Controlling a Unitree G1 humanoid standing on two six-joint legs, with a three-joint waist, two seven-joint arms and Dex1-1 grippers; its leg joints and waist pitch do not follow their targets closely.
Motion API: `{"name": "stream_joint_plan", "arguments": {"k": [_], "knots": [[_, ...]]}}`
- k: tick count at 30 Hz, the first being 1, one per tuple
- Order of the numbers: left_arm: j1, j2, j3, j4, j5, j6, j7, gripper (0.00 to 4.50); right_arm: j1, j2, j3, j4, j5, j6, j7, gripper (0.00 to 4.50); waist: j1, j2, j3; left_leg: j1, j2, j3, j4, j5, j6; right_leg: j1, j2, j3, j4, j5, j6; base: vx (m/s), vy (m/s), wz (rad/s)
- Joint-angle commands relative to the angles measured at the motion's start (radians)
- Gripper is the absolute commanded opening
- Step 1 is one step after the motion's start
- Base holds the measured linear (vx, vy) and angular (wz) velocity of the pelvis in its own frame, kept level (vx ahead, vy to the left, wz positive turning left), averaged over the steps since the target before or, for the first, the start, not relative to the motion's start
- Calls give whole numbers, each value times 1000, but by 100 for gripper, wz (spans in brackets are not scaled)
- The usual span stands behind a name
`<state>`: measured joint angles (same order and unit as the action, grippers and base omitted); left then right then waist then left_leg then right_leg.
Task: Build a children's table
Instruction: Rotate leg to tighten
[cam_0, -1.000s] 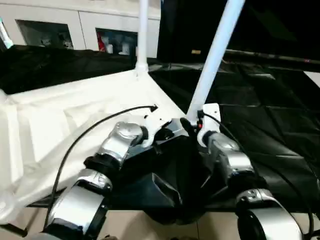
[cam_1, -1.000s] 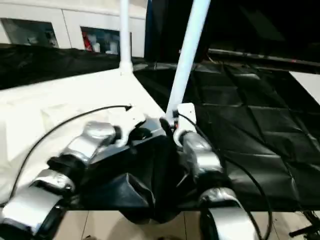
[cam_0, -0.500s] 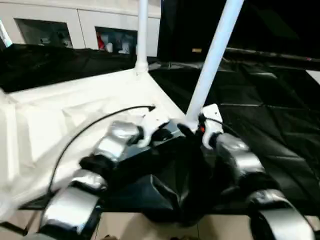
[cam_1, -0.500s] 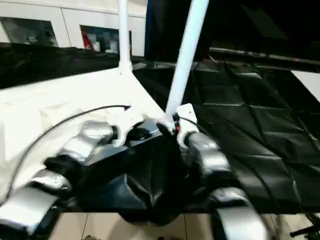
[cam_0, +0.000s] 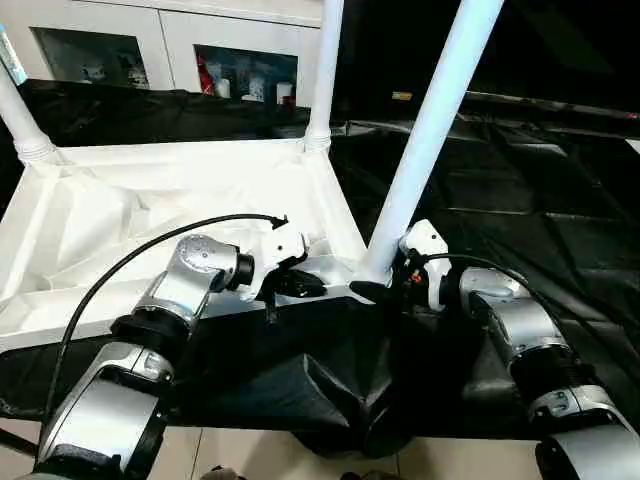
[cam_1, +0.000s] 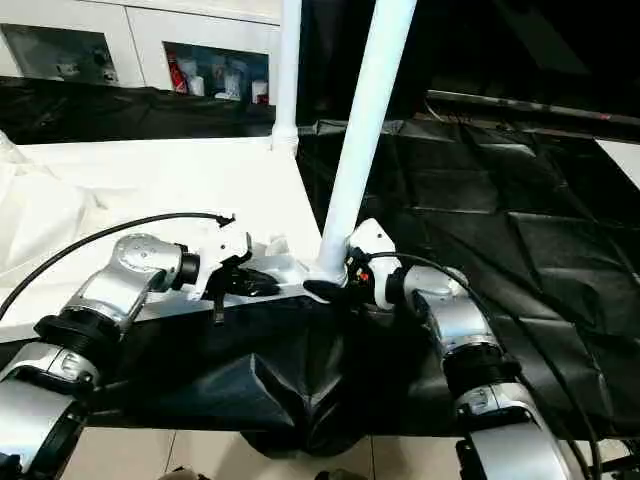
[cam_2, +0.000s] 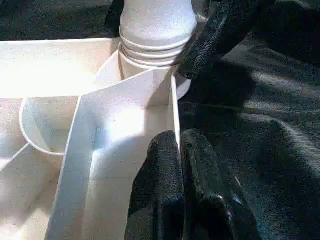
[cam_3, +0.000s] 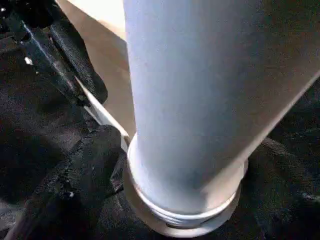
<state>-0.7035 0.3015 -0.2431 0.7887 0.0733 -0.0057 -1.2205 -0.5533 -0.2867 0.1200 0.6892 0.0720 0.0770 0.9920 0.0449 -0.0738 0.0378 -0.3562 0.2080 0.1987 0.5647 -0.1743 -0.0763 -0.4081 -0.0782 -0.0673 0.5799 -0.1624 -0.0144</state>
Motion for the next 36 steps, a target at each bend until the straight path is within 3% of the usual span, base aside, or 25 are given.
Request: {"name": "stream_joint_plan", "arguments": {"k": [1, 7, 13, 15, 18, 20, 22, 23, 24, 28, 30, 33, 36], "knots": [[21, -15, -27, -11, -8, -8, -37, 0, 3, 0, 14, -20, 4, 10, 19, 347, 4, 1, -53, 9, 33, -8, -56, -206, 58, 48, -64, 44, -52, -210, -227, 0, 0, 0], [21, -20, -28, -9, -13, -7, -39, 0, 12, 5, 9, -36, 25, 24, 38, 305, 6, -1, -55, 9, 32, -7, -54, -186, 62, 50, -62, 44, -48, -185, -227, 0, 0, 0], [9, -42, -17, 19, 0, 10, 33, 0, 42, 60, -38, -39, 57, 61, -58, 280, 10, -1, -55, 9, 33, -6, -54, -182, 61, 48, -62, 45, -48, -181, -225, 0, 0, 0], [-5, -66, -11, 45, 12, 23, 93, 0, 50, 92, -46, -20, 43, 65, -138, 277, 7, -1, -52, 12, 31, -9, -57, -222, 44, 44, -64, 44, -56, -253, -209, 0, 0, 0], [-27, -113, -6, 78, 30, 40, 193, 0, 55, 152, -70, 13, 26, 93, -294, 276, 0, 0, -45, 17, 29, -16, -63, -309, 6, 37, -66, 44, -77, -428, -152, 0, 0, 0], [-40, -139, -2, 95, 36, 51, 246, 0, 50, 178, -85, 37, 16, 98, -381, 276, -9, 7, -42, 23, 27, -18, -65, -351, -8, 27, -65, 43, -88, -486, -133, 0, 0, 0], [-65, -201, 0, 124, 49, 77, 347, 0, 25, 234, -127, 101, 5, 107, -563, 276, -12, 5, -44, 22, 26, -21, -64, -354, -12, 30, -66, 41, -89, -507, -122, 0, 0, 0], [-74, -229, -2, 132, 53, 90, 382, 0, 11, 257, -149, 130, 9, 109, -634, 276, -19, 5, -42, 25, 25, -24, -64, -372, -20, 24, -65, 38, -95, -543, -112, 0, 0, 0], [-81, -261, -5, 137, 54, 103, 409, 0, -11, 279, -169, 161, 16, 105, -695, 276, -22, 13, -44, 26, 24, -24, -64, -382, -20, 23, -64, 37, -100, -548, -104, 0, 0, 0], [-85, -300, -16, 139, 59, 103, 416, 0, -41, 298, -164, 192, -1, 70, -740, 276, -20, 11, -44, 24, 21, -22, -62, -392, 0, 21, -62, 36, -104, -533, -94, 0, 0, 0], [-84, -304, -21, 139, 61, 99, 411, 0, -47, 301, -157, 193, -4, 62, -732, 331, -20, 9, -45, 20, 20, -23, -63, -388, 9, 24, -62, 35, -104, -533, -91, 0, 0, 0], [-85, -289, -12, 155, 65, 80, 410, 0, -59, 299, -135, 182, -22, 27, -660, 355, -19, 4, -46, 16, 22, -23, -64, -375, 16, 27, -62, 36, -100, -511, -95, 0, 0, 0], [-81, -268, -9, 151, 62, 66, 387, 0, -61, 280, -112, 177, -36, 11, -620, 394, -19, 5, -46, 14, 22, -23, -65, -369, 20, 29, -62, 36, -97, -494, -104, 0, 0, 0]]}}
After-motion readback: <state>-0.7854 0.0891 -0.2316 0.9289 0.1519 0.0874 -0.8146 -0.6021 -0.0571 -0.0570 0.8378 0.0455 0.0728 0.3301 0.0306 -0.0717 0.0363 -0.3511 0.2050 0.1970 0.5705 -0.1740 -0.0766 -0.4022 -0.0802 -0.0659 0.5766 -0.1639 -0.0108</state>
